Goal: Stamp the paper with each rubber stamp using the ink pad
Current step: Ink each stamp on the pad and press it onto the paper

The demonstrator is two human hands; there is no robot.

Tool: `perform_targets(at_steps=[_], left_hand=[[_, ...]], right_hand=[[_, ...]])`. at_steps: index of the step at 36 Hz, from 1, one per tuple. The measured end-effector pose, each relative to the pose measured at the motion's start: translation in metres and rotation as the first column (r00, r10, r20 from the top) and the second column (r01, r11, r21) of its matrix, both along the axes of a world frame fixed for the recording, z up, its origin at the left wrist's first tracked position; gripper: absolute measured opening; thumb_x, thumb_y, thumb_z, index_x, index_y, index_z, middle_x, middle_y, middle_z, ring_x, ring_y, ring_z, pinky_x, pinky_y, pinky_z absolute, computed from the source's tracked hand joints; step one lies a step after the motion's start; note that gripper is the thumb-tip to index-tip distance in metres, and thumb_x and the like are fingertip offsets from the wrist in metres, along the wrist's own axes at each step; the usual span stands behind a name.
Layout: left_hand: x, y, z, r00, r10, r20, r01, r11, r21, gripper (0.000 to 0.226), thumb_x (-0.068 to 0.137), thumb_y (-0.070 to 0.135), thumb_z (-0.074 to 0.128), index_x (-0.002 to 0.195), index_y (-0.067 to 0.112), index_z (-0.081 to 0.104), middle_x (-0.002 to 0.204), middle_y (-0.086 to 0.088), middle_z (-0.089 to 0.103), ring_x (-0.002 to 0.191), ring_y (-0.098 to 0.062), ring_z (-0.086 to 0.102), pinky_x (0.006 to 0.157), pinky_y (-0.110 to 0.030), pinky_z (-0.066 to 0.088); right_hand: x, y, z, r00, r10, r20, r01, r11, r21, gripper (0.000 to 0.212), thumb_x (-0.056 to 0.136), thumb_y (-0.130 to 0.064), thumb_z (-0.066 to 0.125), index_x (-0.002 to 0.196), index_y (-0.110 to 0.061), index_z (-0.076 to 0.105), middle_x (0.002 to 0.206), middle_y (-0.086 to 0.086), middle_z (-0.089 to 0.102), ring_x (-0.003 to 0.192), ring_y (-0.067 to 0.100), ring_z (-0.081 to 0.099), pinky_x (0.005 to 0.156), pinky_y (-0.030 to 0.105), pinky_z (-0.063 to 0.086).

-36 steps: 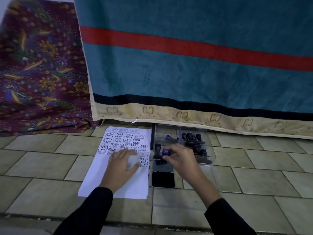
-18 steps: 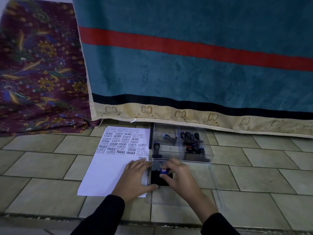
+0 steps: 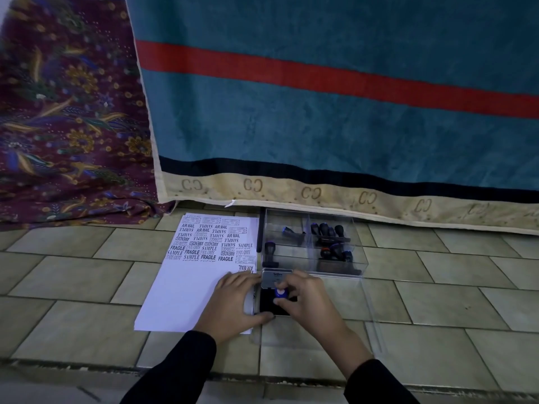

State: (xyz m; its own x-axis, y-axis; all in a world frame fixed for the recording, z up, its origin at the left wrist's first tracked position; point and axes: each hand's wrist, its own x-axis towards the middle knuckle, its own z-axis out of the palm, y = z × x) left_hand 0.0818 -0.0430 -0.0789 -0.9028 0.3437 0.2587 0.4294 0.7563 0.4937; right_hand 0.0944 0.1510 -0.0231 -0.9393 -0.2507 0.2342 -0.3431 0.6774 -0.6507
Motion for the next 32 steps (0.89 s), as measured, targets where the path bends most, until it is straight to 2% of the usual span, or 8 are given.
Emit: perform_targets(at_steps=[3,7,10,13,18,24,28,32], left_hand=[[-0.001,-0.001,0.002,0.999,-0.017,0.030,0.017,1.000,0.002,0.089,0.062,0.087,0.049,0.131,0.031,0.049,0.135,0.025,0.041,0.127,0.003,0.033,0.113,-0.028,0.018],[-0.004,-0.009,0.006,0.998,-0.017,0.057,0.011,0.995,0.096,0.073,0.076,0.081,0.038,0.131,0.033,0.050,0.135,0.025,0.043,0.129,0.004,0.031,0.112,-0.029,0.021],[-0.010,-0.023,0.009,0.995,0.092,0.032,-0.096,0.985,0.145,0.058,0.088,0.068,0.030,0.131,0.034,0.049,0.136,0.021,0.044,0.132,0.000,0.032,0.112,-0.030,0.021],[-0.022,-0.043,0.003,0.971,0.237,-0.025,-0.234,0.969,0.081,0.052,0.091,0.054,0.028,0.127,0.026,0.053,0.137,0.008,0.052,0.133,-0.014,0.039,0.111,-0.038,0.027],[-0.032,-0.057,-0.008,0.929,0.369,0.034,-0.367,0.929,-0.048,0.038,0.097,0.030,0.045,0.134,0.021,0.050,0.148,0.003,0.042,0.143,-0.018,0.024,0.115,-0.049,0.012],[-0.030,-0.055,-0.011,0.920,0.389,0.044,-0.386,0.920,-0.065,0.042,0.098,0.031,0.043,0.138,0.021,0.045,0.152,0.004,0.036,0.144,-0.014,0.020,0.117,-0.047,0.004],[-0.029,-0.054,-0.010,0.918,0.396,0.035,-0.393,0.918,-0.057,0.043,0.098,0.031,0.044,0.139,0.020,0.043,0.151,0.003,0.037,0.144,-0.015,0.022,0.117,-0.046,0.005],[-0.029,-0.054,-0.009,0.919,0.393,0.038,-0.391,0.919,-0.045,0.043,0.097,0.030,0.045,0.139,0.021,0.044,0.151,0.003,0.036,0.143,-0.015,0.022,0.117,-0.045,0.004]], right_hand=[[0.003,0.001,-0.001,1.000,0.010,0.000,-0.010,1.000,-0.001,0.021,0.071,-0.012,0.077,0.090,-0.013,0.067,0.093,-0.003,0.061,0.081,0.014,0.065,0.075,0.028,0.056],[0.004,0.003,0.001,0.999,0.033,0.008,-0.033,0.999,0.031,0.026,0.077,-0.013,0.073,0.101,-0.013,0.066,0.103,0.003,0.063,0.088,0.013,0.064,0.080,0.024,0.056],[0.004,0.005,0.006,0.999,0.052,0.011,-0.052,0.998,0.043,0.026,0.080,-0.012,0.070,0.106,-0.013,0.065,0.105,0.004,0.064,0.087,0.014,0.065,0.082,0.024,0.056],[0.002,0.001,0.013,1.000,0.017,-0.009,-0.017,0.999,-0.029,0.029,0.081,-0.014,0.070,0.109,-0.014,0.064,0.103,0.004,0.066,0.082,0.014,0.067,0.081,0.025,0.056],[-0.012,-0.023,0.022,0.999,0.019,-0.041,-0.022,0.997,-0.077,0.028,0.080,-0.010,0.071,0.107,-0.010,0.066,0.103,0.010,0.066,0.086,0.018,0.068,0.084,0.024,0.055],[-0.025,-0.049,0.020,0.997,0.081,-0.017,-0.081,0.997,-0.009,0.022,0.083,-0.011,0.067,0.105,-0.005,0.065,0.104,0.012,0.064,0.088,0.024,0.065,0.085,0.036,0.055],[-0.031,-0.060,0.020,0.995,0.104,0.003,-0.104,0.993,0.053,0.027,0.085,-0.011,0.064,0.112,-0.005,0.064,0.111,0.012,0.064,0.097,0.024,0.063,0.083,0.025,0.049],[-0.036,-0.066,0.018,0.989,0.139,0.046,-0.143,0.985,0.097,0.030,0.086,-0.008,0.062,0.116,-0.004,0.062,0.115,0.015,0.063,0.104,0.026,0.060,0.092,0.033,0.049]])
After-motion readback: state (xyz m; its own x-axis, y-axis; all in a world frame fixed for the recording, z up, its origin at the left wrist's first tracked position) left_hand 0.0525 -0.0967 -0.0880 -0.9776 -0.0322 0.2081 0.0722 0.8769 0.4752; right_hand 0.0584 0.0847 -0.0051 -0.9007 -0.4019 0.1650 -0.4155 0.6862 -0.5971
